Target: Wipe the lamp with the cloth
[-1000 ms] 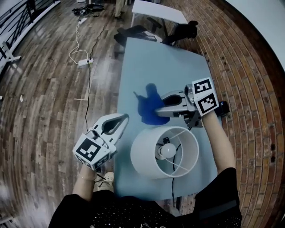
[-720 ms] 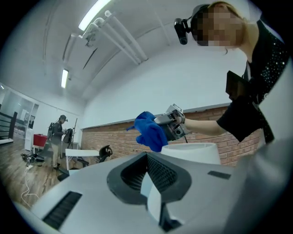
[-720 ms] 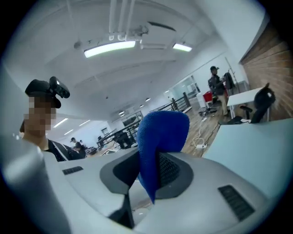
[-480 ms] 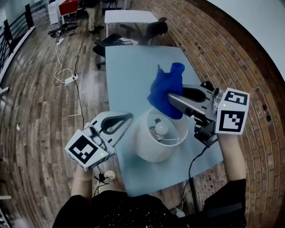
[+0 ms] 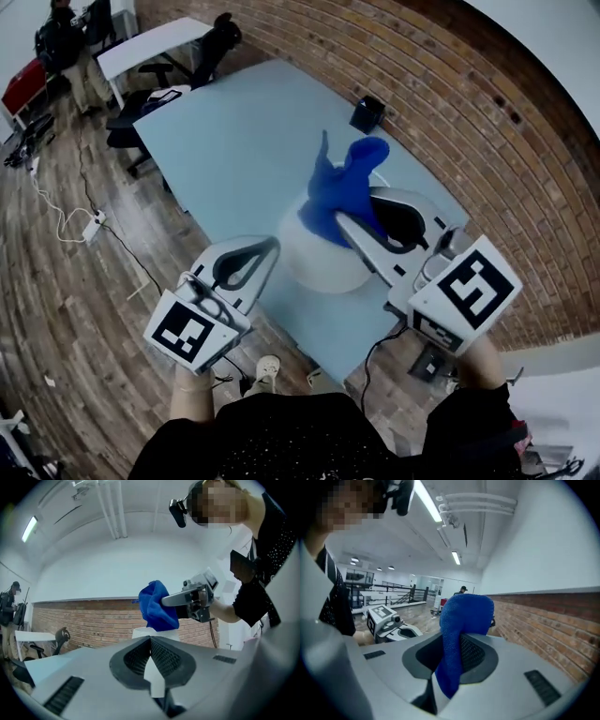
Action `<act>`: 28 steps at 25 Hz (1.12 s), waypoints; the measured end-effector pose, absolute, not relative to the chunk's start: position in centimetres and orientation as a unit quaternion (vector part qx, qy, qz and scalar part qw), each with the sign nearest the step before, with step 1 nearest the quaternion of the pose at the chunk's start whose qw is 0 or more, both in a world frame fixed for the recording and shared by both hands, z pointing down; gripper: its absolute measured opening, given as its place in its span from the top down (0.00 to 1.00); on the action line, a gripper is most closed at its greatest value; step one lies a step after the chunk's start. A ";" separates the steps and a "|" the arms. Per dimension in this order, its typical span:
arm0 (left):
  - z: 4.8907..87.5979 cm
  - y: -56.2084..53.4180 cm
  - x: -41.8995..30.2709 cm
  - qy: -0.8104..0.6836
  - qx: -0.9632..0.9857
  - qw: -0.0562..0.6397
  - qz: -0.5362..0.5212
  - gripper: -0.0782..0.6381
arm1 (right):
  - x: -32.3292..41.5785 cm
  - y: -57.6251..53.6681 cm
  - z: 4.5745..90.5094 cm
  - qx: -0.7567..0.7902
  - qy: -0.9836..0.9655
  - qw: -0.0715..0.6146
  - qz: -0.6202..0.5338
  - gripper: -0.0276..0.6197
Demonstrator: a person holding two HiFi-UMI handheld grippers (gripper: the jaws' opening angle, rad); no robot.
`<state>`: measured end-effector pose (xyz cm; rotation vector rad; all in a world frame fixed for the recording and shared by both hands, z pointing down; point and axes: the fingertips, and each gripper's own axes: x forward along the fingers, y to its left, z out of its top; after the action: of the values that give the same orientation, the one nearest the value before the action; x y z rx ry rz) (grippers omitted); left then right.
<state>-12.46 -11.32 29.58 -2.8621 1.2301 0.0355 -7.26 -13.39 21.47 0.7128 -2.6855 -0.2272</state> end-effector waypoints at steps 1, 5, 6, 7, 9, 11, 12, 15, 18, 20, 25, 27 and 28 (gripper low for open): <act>29.9 -11.2 -12.4 0.387 -0.922 0.011 0.012 0.88 | -7.3 -12.8 22.0 0.274 -0.939 0.178 -0.106 0.84; 30.6 -10.4 -12.2 0.361 -0.932 0.014 0.024 0.88 | -8.3 -11.7 25.4 0.339 -0.906 0.208 -0.143 0.84; 30.9 -10.3 -12.3 0.357 -0.934 0.012 0.022 0.88 | -8.5 -11.6 26.5 0.350 -0.903 0.211 -0.135 0.84; 31.1 -10.2 -12.5 0.355 -0.934 0.010 0.020 0.88 | -8.6 -11.4 27.4 0.360 -0.900 0.210 -0.127 0.84; 31.5 -10.2 -12.8 0.355 -0.935 0.005 0.019 0.88 | -8.6 -11.3 28.7 0.379 -0.894 0.204 -0.128 0.84; 31.8 -10.2 -13.1 0.354 -0.935 0.005 0.017 0.88 | -8.4 -11.0 29.9 0.387 -0.890 0.201 -0.136 0.84; 32.1 -10.0 -13.1 0.353 -0.935 0.004 0.014 0.88 | -8.3 -10.8 30.5 0.386 -0.890 0.202 -0.135 0.84; 33.2 -9.6 -13.2 0.351 -0.936 -0.003 0.006 0.88 | -8.2 -10.2 32.8 0.378 -0.896 0.207 -0.108 0.84; 34.1 -9.7 -13.3 0.352 -0.936 -0.011 -0.002 0.88 | -8.4 -9.9 35.1 0.371 -0.900 0.214 -0.082 0.84; 34.5 -9.7 -13.3 0.352 -0.936 -0.013 -0.006 0.88 | -8.6 -9.5 36.9 0.364 -0.902 0.222 -0.063 0.84; 35.3 -9.5 -13.5 0.352 -0.935 -0.024 -0.010 0.88 | -8.9 -8.6 40.9 0.353 -0.905 0.237 -0.017 0.84; 36.0 -9.2 -13.5 0.354 -0.935 -0.033 -0.011 0.88 | -9.0 -8.3 42.6 0.349 -0.904 0.249 -0.005 0.84; 36.5 -9.0 -13.5 0.355 -0.934 -0.040 -0.011 0.88 | -9.1 -8.0 43.5 0.345 -0.903 0.255 0.005 0.84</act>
<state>-13.55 -9.05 36.45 -3.0108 1.1454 -0.0358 -9.07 -8.02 43.53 0.9374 -2.4534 0.0146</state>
